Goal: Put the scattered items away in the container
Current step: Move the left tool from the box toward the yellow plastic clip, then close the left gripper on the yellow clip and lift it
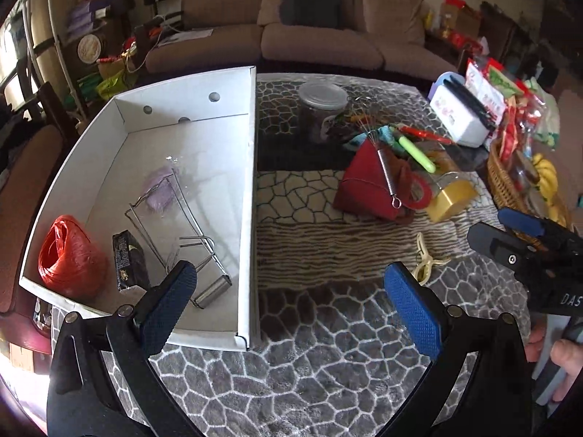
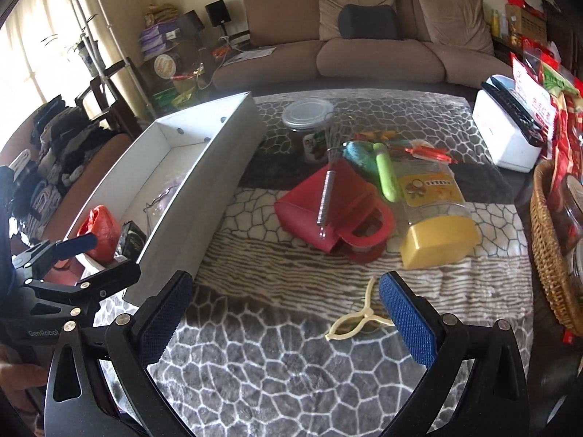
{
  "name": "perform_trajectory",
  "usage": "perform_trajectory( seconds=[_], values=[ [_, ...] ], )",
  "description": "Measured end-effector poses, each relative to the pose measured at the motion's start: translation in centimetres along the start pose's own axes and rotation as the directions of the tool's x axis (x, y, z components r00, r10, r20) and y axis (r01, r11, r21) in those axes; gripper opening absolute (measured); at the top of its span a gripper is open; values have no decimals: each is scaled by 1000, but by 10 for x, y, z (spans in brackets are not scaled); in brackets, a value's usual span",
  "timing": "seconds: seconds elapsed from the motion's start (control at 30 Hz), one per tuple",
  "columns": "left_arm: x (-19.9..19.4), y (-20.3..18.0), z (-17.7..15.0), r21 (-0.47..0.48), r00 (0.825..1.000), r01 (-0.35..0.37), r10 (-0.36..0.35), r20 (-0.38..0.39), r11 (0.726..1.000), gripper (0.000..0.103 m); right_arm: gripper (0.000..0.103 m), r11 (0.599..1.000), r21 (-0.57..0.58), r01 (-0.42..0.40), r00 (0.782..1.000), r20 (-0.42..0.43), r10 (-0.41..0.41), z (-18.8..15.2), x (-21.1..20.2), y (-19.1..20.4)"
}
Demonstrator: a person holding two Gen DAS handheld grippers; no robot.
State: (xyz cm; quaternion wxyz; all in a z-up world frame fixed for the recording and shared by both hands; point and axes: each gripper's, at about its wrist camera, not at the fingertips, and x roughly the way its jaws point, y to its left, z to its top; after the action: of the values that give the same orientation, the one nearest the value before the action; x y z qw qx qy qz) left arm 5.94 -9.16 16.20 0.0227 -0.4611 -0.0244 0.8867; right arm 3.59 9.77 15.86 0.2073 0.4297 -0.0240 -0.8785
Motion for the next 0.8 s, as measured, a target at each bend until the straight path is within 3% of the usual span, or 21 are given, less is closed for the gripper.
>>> perform_trajectory(
  seconds=[0.17, 0.3, 0.63, 0.8],
  values=[
    [10, -35, -6, 56, 999, 29, -30, 20, 998, 103, 103, 990, 138, 38, 998, 39, -43, -3, -12, -60],
    [27, -61, -11, 87, 995, 97, -98, 7, 992, 103, 103, 980, 190, 58, 996, 52, -69, -6, -12, -96],
    [93, -85, -23, 102, 978, 198, -189, -87, 975, 103, 103, 982, 185, 26, 999, 22, -30, -24, 18, -122],
    [111, -117, -34, 214, 972, 224, -202, -122, 951, 103, 103, 968, 247, -34, 999, 25, 29, -26, 22, -134]
  ],
)
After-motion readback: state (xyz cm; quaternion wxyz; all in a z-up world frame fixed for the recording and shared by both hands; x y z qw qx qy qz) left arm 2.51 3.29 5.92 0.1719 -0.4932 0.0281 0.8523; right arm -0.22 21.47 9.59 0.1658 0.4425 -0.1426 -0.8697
